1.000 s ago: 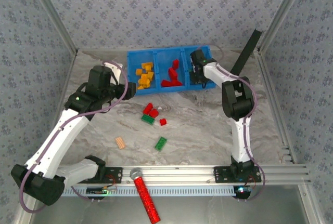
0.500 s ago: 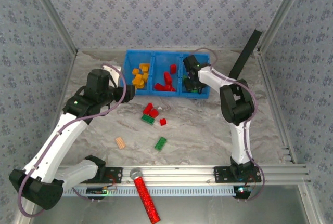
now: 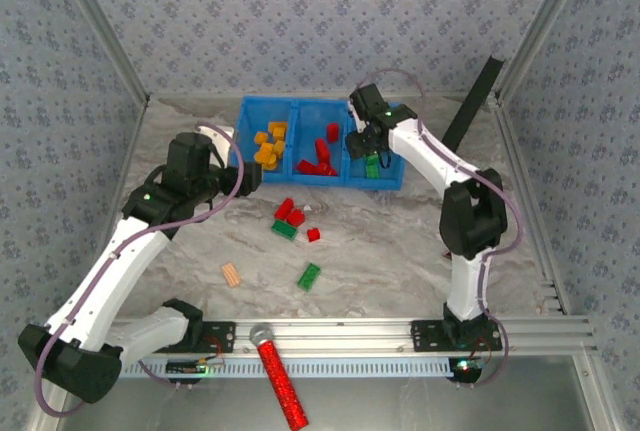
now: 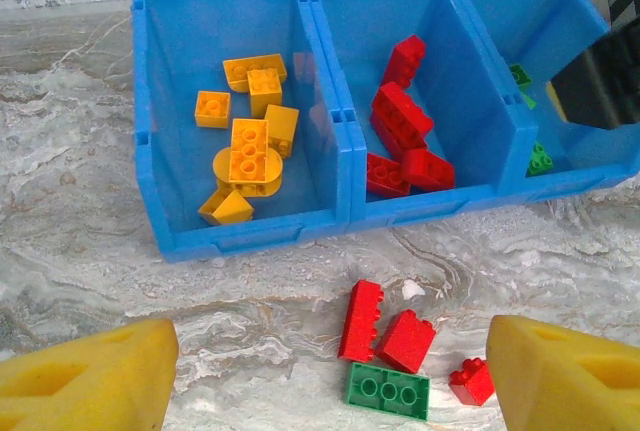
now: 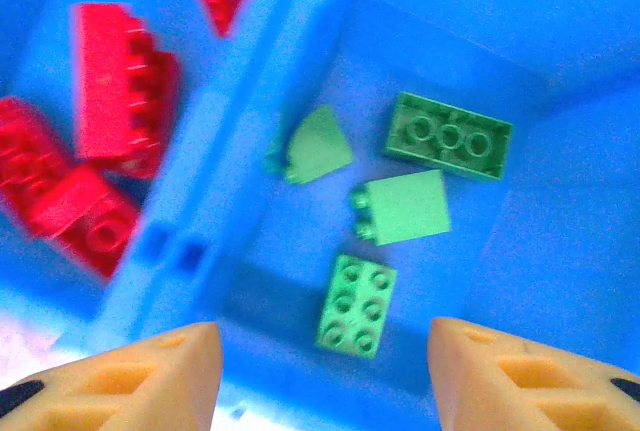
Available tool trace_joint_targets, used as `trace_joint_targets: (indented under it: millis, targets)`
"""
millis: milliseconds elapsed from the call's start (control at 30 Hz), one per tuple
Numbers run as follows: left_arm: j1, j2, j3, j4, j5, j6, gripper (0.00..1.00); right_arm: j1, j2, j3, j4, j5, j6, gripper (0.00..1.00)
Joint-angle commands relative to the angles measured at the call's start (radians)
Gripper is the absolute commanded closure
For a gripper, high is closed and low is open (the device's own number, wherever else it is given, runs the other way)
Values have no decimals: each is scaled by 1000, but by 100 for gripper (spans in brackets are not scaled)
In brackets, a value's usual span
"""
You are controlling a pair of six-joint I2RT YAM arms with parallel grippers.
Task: Sort the legos into containers by color
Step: Pick up the lego from the bottom-center of the table.
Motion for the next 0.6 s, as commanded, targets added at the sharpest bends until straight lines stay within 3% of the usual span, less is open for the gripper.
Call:
trace_joint_targets:
  millis: [0,100,200,300,333,467,567]
  targets:
    - [6,-38,13,15,-16,33,19,76,-139,-87,-31,-94,-154,43]
    - [6,-56,18,-9,-32,55,17,161,-254,-241,12,-162,-393,42]
    - [8,-85,18,-34,-44,67,16,214,-377,-393,50,-306,-620,39]
    - [9,-119,17,-66,-46,81,15,262,-452,-464,17,-455,-817,24]
    - [11,-129,23,-72,-46,90,14,287,-462,-471,1,-476,-859,23]
    - [15,-174,21,-134,-75,125,12,402,-437,-476,-42,-505,-928,22]
    - [29,-214,-21,-103,-92,110,9,520,-390,-503,-8,-386,-985,27]
